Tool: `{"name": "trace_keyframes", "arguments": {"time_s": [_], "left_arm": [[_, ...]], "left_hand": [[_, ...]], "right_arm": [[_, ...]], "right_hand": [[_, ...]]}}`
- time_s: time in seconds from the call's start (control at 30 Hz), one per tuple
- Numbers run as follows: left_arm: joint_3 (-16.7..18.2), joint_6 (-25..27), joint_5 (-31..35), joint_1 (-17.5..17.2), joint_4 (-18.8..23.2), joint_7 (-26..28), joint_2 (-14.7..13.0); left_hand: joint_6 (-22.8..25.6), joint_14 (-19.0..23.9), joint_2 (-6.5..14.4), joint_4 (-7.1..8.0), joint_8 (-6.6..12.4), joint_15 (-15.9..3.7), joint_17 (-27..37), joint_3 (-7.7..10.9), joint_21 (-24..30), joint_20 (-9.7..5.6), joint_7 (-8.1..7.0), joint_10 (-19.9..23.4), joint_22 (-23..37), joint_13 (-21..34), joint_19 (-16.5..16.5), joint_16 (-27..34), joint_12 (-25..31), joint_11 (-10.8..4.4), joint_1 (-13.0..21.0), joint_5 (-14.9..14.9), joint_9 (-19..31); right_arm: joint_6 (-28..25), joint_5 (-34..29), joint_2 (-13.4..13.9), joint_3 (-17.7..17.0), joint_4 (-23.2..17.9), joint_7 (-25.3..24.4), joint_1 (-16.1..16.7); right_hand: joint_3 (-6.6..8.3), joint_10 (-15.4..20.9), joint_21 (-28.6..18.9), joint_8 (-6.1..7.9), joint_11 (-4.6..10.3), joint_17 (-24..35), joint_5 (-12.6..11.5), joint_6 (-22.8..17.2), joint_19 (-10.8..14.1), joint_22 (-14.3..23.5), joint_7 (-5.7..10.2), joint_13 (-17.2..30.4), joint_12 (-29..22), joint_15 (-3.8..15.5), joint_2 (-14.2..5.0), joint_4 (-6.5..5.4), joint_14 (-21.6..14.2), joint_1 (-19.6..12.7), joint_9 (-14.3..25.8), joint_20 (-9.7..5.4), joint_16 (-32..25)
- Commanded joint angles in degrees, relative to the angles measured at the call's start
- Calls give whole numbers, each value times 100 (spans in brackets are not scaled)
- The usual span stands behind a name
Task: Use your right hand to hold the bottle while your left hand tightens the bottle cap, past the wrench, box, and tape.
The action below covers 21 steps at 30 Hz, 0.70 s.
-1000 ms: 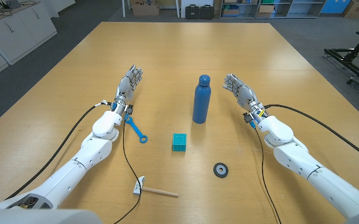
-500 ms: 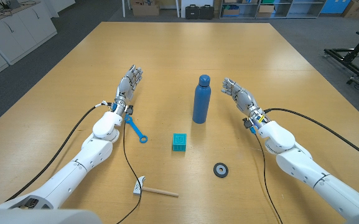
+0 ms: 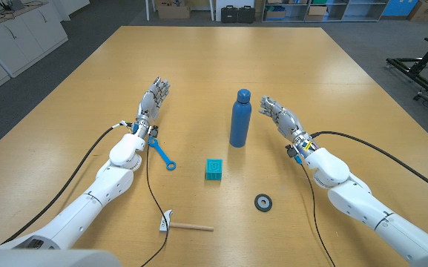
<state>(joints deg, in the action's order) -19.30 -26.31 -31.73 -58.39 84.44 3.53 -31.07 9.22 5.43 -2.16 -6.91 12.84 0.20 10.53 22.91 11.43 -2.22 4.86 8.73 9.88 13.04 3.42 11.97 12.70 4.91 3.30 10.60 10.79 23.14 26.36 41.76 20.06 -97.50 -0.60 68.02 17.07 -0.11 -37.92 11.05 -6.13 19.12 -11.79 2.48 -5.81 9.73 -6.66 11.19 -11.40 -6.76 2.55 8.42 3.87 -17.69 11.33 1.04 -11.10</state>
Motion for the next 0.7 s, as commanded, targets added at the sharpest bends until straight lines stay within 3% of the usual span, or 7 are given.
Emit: {"name": "trace_keyframes", "arguments": {"time_s": [0.03, 0.43, 0.7], "left_arm": [[24, 7, -20, -63, 87, -24, -52], [62, 22, 42, -180, 189, 109, -78], [42, -27, 20, -175, 148, 45, -50]], "left_hand": [[61, 45, 6, -30, 11, -9, 14, 6, 14, -274, 0, 46, 11, 2, 57, 19, 35, -3, 44, -18, 31], [72, 59, 18, -39, 9, -11, 14, 15, 10, -257, -10, 51, 11, -8, 65, 16, 30, -5, 54, -20, 32], [73, 64, 25, -46, 4, -12, 14, 20, 8, -254, -17, 76, 11, -15, 72, 12, 36, -5, 60, -21, 33]], "right_arm": [[76, -114, 0, 29, -155, -74, 156], [81, -143, 24, 46, -237, -85, 285], [-31, -527, 48, 73, -277, -327, 286]], "right_hand": [[0, 7, 11, 60, -22, 13, -33, -9, -1, 33, -306, 19, -38, 10, -5, 41, 7, -79, 31, 8, -47], [16, 38, 39, 75, -18, -3, -51, -17, 19, 34, -287, 18, -60, -3, -10, 58, -18, -155, 33, 7, -65], [24, -5, 70, 75, -10, -14, -62, 0, 4, 35, -273, 18, -48, 12, -9, 67, 14, -203, 34, 15, -58]]}}
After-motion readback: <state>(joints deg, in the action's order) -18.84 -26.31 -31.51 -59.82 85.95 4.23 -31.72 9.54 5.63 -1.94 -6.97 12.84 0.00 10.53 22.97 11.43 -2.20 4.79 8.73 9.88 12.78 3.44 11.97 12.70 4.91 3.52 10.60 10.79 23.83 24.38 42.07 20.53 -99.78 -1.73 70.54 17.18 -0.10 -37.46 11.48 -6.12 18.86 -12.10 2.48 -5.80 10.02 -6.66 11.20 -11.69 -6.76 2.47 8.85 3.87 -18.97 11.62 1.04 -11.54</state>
